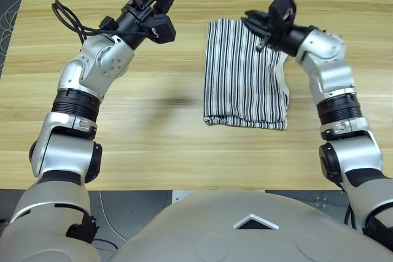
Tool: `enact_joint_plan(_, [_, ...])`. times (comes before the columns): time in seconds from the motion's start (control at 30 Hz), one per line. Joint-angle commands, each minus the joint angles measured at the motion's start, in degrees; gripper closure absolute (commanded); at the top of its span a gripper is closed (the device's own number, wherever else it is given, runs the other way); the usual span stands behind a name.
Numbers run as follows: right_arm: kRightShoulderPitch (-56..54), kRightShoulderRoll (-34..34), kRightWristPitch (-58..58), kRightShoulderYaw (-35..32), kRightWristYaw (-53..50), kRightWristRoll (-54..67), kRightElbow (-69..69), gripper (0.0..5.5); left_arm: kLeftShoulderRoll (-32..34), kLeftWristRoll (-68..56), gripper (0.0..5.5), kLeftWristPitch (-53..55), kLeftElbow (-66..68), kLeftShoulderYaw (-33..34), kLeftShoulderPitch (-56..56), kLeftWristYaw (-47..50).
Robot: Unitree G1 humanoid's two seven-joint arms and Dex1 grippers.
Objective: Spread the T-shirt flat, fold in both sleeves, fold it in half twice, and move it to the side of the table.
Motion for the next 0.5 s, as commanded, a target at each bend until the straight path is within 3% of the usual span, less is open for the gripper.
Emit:
enact_joint_plan(0.03, [11.3,-15.6,-12.6,0.8,5.1,-9.0,-5.2,4.61,4.2,1.2,4.4,-7.9,-1.9,-4.7,5.6,-7.0])
enact_joint_plan(0.17, [21.7,-32.7,-43.5,0.7,3.0,-22.6,-1.9,3.91,12.7,0.4,3.76,-19.0,-7.2,-9.1,12.8,-15.7])
enact_joint_plan(0.23, [23.8,-37.2,-54.0,0.5,-0.2,-27.7,0.6,3.5,15.9,1.6,3.39,-23.0,-9.6,-10.2,14.9,-18.1])
enact_joint_plan(0.4, [24.4,-38.7,-65.1,2.1,-6.7,-37.7,1.2,2.44,16.2,4.4,2.48,-24.6,-8.8,-9.4,15.6,-18.3])
enact_joint_plan(0.5, [24.5,-37.7,-69.5,2.9,-13.3,-47.5,-0.3,2.39,14.9,5.4,2.43,-25.0,-8.7,-9.9,17.4,-17.7])
